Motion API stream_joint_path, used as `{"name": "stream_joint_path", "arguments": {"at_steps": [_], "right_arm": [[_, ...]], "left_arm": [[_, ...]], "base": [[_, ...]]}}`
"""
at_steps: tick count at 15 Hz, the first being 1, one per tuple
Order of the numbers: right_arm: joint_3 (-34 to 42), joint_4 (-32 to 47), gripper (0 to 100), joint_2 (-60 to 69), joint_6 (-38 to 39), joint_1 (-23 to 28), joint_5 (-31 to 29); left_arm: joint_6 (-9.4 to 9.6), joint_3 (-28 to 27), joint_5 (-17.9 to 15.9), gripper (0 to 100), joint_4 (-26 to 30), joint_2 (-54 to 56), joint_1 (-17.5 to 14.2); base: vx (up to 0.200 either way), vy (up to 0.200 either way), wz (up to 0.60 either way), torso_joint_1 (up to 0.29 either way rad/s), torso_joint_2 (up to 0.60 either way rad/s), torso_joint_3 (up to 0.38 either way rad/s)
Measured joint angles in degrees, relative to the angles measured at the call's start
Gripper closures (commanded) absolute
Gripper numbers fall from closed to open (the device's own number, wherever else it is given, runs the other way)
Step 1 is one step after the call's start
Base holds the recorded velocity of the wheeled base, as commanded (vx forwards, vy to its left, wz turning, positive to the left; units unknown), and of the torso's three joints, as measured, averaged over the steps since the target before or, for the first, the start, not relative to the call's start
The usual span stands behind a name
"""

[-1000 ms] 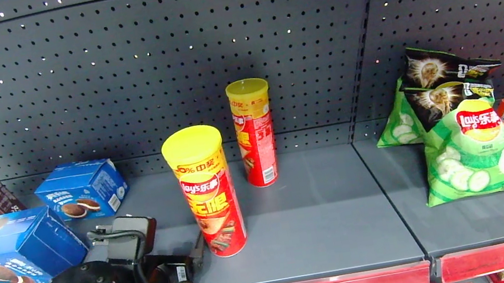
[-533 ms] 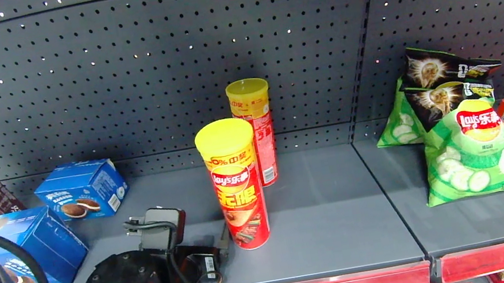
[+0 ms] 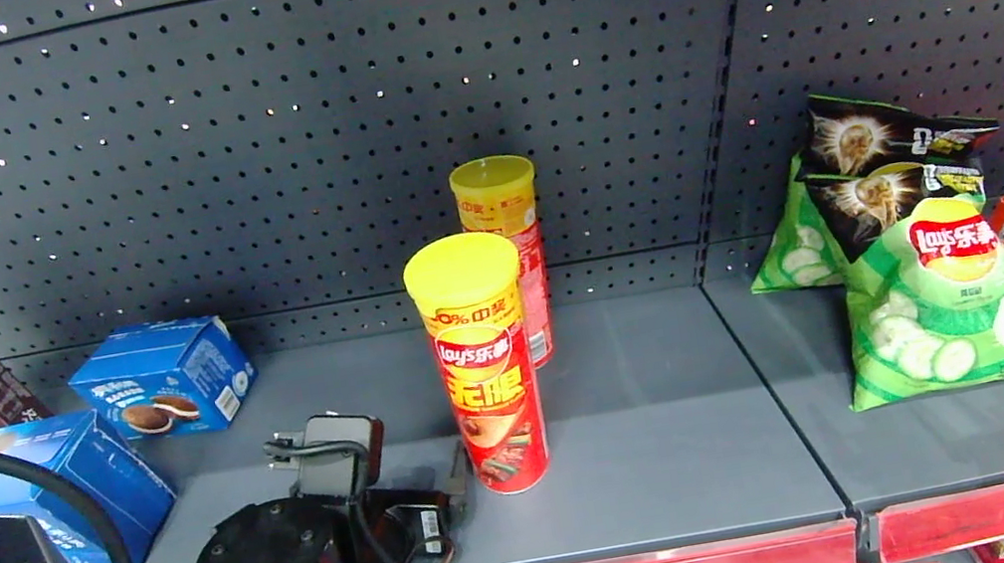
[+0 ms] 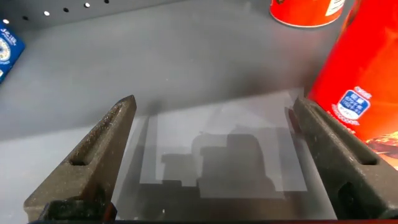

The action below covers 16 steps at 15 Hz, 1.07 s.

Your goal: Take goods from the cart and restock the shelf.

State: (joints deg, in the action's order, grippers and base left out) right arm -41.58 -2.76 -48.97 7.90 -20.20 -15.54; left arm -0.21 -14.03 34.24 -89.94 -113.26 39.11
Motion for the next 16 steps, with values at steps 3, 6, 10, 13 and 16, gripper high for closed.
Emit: {"name": "stream_joint_path", "arguments": {"at_steps": [3, 6, 10, 13, 16], "right_arm": [[0.0, 0.0, 0, 0.0, 0.0, 0.0, 0.0], [-0.1, 0.0, 0, 0.0, 0.0, 0.0, 0.0], [0.0, 0.0, 0, 0.0, -0.1, 0.4, 0.0], [0.0, 0.0, 0, 0.0, -0.1, 0.5, 0.0], [0.2, 0.0, 0, -0.3, -0.1, 0.4, 0.0]], "left_arm": [[-0.83, 0.0, 1.2, 0, 0.0, 1.2, -0.2], [-1.05, 0.2, 2.0, 0, 0.0, 3.8, -1.0], [-0.99, 0.8, 2.4, 0, 0.0, 8.7, -5.1], [-0.55, 2.9, 2.3, 0, 0.0, 12.7, -8.5], [-0.09, 4.2, 2.2, 0, 0.0, 16.5, -10.8]], "base": [[0.000, 0.000, 0.00, 0.000, 0.00, 0.000], [0.000, 0.000, 0.00, 0.000, 0.00, 0.000], [0.000, 0.000, 0.00, 0.000, 0.00, 0.000], [0.000, 0.000, 0.00, 0.000, 0.00, 0.000], [0.000, 0.000, 0.00, 0.000, 0.00, 0.000]]}}
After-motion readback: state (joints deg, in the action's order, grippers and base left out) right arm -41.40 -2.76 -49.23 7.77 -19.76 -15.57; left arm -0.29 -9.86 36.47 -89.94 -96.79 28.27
